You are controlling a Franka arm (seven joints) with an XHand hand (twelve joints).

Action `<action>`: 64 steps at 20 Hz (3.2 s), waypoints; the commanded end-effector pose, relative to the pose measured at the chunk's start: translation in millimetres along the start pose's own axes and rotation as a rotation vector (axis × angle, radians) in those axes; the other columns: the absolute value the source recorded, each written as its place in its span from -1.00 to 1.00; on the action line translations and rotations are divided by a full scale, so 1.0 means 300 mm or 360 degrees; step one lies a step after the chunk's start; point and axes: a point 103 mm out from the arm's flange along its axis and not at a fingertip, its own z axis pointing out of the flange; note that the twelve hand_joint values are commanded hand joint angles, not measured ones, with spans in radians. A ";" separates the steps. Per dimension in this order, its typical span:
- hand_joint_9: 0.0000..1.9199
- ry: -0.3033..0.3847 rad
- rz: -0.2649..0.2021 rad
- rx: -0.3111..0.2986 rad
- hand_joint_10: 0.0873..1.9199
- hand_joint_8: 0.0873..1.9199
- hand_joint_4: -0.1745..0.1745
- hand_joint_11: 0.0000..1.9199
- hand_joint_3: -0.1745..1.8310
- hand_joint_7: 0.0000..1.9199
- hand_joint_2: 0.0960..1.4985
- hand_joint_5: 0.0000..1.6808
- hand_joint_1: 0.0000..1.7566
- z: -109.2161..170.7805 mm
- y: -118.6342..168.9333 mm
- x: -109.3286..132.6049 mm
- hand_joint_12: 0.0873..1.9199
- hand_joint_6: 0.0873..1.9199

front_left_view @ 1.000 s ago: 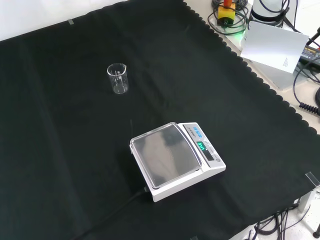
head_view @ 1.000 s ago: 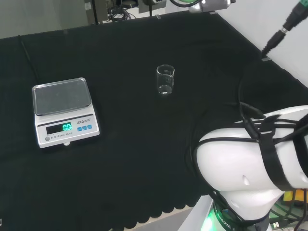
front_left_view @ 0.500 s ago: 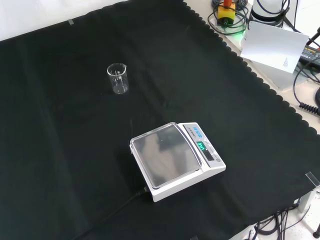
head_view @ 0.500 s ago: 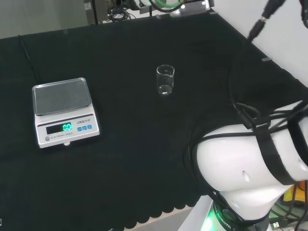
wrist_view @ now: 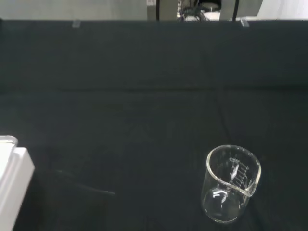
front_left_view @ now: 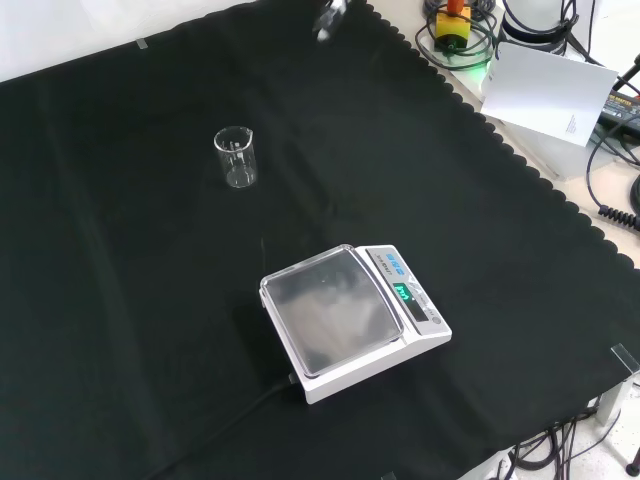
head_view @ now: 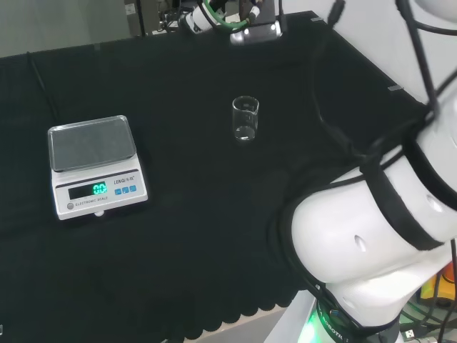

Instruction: Pick up the beaker.

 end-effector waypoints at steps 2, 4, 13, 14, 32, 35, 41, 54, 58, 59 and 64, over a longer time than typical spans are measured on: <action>-0.88 0.0095 0.0128 0.0065 -0.22 -0.55 0.08 -1.00 -0.63 -1.00 -0.09 -0.94 -0.38 0.229 0.238 -0.185 0.48 -1.00; -0.88 0.0116 0.0142 0.0115 -0.22 -0.56 0.08 -1.00 -0.63 -1.00 -0.09 -0.94 -0.38 0.291 0.251 -0.212 0.48 -1.00; -0.93 0.0156 0.0157 0.0230 -0.22 -0.65 0.10 -1.00 -0.63 -1.00 -0.09 -0.96 -0.39 0.489 0.239 -0.232 0.43 -1.00; -0.95 0.0170 0.0164 0.0236 -0.22 -0.69 0.11 -1.00 -0.63 -1.00 -0.09 -0.98 -0.39 0.509 0.236 -0.236 0.42 -1.00; -1.00 0.0214 0.0190 0.0365 -0.21 -0.83 0.16 -1.00 -0.64 -1.00 -0.10 -1.00 -0.43 0.735 0.220 -0.235 0.33 -1.00; -1.00 0.0217 0.0211 0.0385 -0.21 -0.83 0.16 -1.00 -0.64 -1.00 -0.10 -1.00 -0.43 0.763 0.239 -0.278 0.33 -1.00; -1.00 0.0223 0.0241 0.0408 -0.21 -0.83 0.16 -1.00 -0.64 -1.00 -0.10 -1.00 -0.44 0.791 0.280 -0.342 0.32 -1.00; -1.00 0.0216 0.0222 0.0508 -0.28 -0.92 0.24 -1.00 -0.66 -1.00 -0.11 -1.00 -0.46 0.869 0.382 -0.343 0.30 -1.00; -1.00 0.0193 0.0221 0.0537 -0.31 -0.95 0.27 -1.00 -0.67 -1.00 -0.12 -1.00 -0.47 0.899 0.404 -0.336 0.30 -1.00; -1.00 0.0184 0.0221 0.0545 -0.31 -0.95 0.28 -1.00 -0.67 -1.00 -0.12 -1.00 -0.47 0.906 0.409 -0.336 0.30 -1.00; -1.00 0.0124 0.0313 0.0610 -0.32 -0.96 0.28 -1.00 -0.68 -1.00 -0.12 -1.00 -0.47 0.944 0.431 -0.318 0.30 -1.00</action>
